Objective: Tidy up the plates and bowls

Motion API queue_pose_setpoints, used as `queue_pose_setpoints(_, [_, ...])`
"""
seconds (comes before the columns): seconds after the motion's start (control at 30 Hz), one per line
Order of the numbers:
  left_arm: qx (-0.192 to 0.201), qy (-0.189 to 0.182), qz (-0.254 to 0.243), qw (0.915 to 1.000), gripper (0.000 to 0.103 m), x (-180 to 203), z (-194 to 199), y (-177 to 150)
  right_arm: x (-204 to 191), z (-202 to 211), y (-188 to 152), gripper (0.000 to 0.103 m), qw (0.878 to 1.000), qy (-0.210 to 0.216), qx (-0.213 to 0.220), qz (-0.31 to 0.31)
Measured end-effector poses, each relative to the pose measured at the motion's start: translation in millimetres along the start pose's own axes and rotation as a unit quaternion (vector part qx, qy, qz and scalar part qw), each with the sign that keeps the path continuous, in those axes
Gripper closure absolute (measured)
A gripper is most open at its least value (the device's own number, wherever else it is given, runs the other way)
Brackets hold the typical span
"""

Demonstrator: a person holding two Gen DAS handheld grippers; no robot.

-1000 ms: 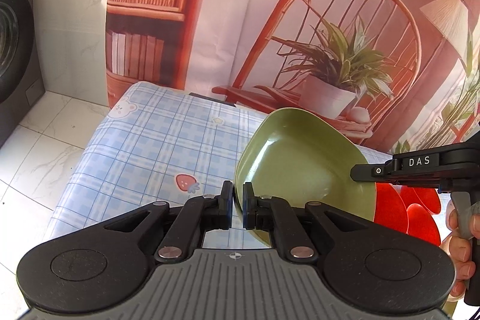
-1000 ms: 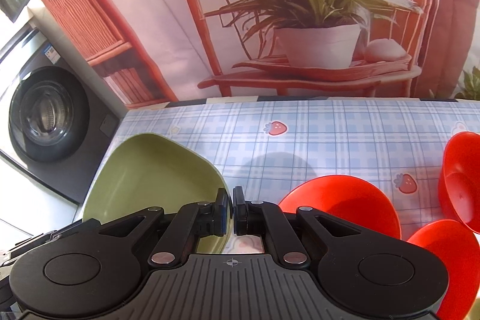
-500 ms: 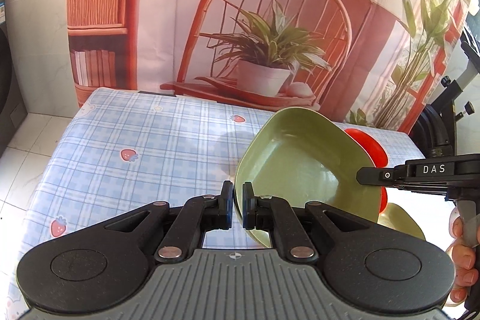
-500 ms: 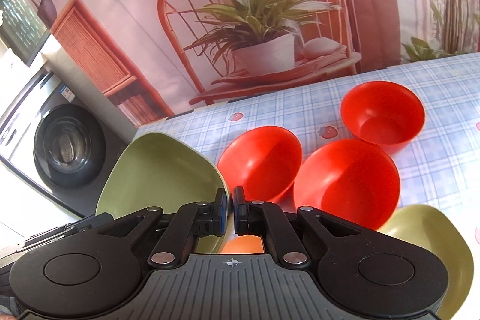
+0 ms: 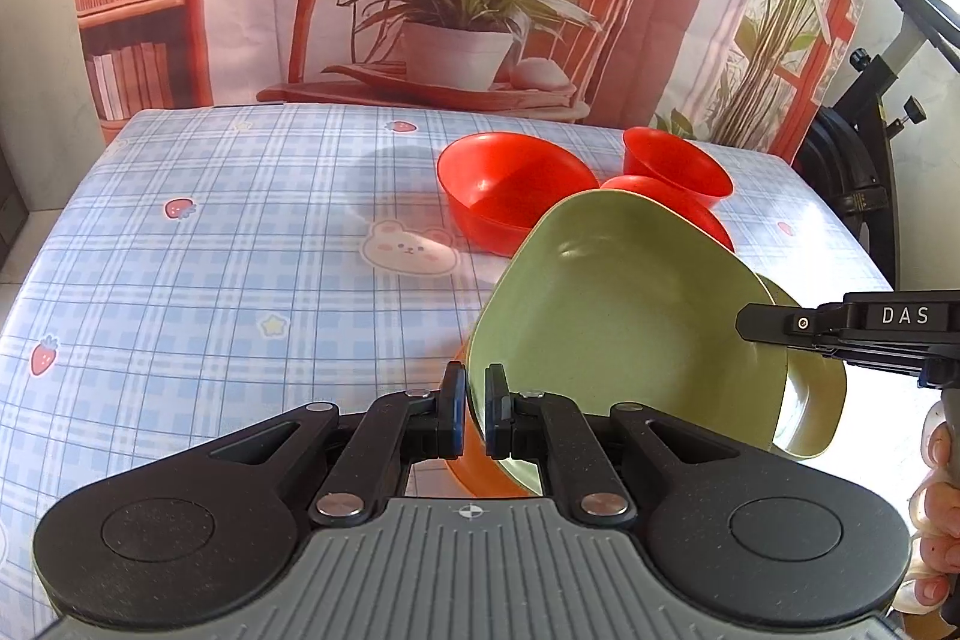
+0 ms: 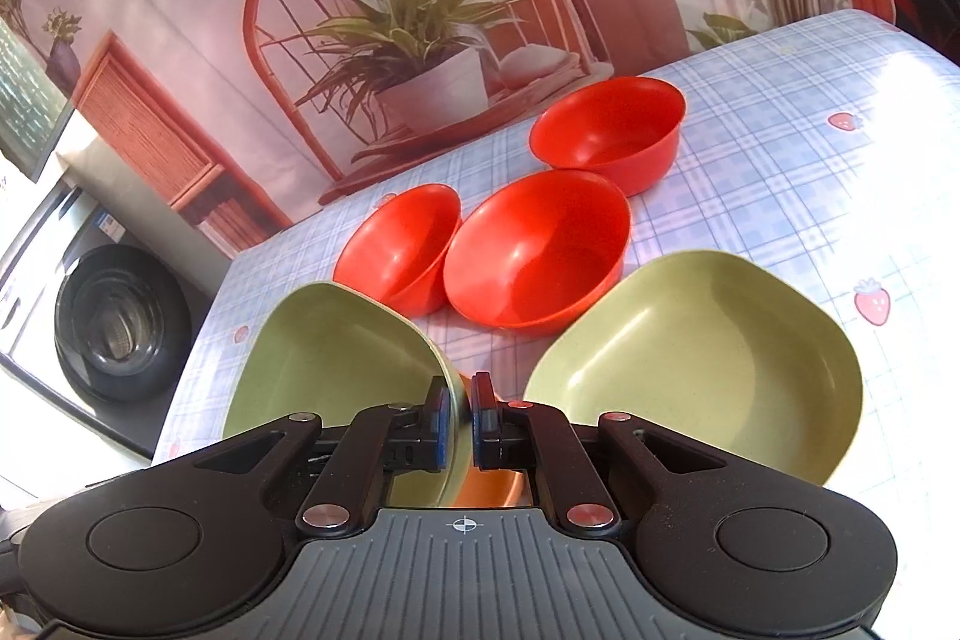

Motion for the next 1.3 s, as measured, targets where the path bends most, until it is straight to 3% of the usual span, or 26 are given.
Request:
queue_pose_setpoints(0.33, [-0.011, 0.019, -0.015, 0.9996, 0.096, -1.6, -13.3, -7.9, 4.2, -16.7, -12.5, 0.097, 1.000, -0.002, -0.009, -0.010])
queue_pose_setpoints(0.87, [-0.013, 0.033, -0.016, 0.9993, 0.096, -5.6, -24.4, -10.1, -4.2, -32.4, -11.3, 0.096, 0.999, -0.021, -0.006, 0.029])
queue_pose_setpoints(1.1, [-0.013, 0.033, -0.018, 0.9992, 0.095, -6.8, -24.3, -11.0, -0.2, -29.5, -10.0, 0.089, 1.000, -0.014, -0.003, 0.026])
queue_pose_setpoints(1.3, [-0.006, 0.034, -0.019, 0.9992, 0.095, -7.0, -21.4, -10.2, -1.5, -19.8, -10.2, 0.089, 0.999, -0.014, 0.015, 0.038])
Point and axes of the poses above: each gripper's, at about its wrist camera, not at the fingertips, and z roughly against the way its jaws point, x to its right, y to its top, the point moved 1 cm from there along -z, roughly the way its jaws point, and after that the axes turned 7 degrees about z, right-handed, at the moved point
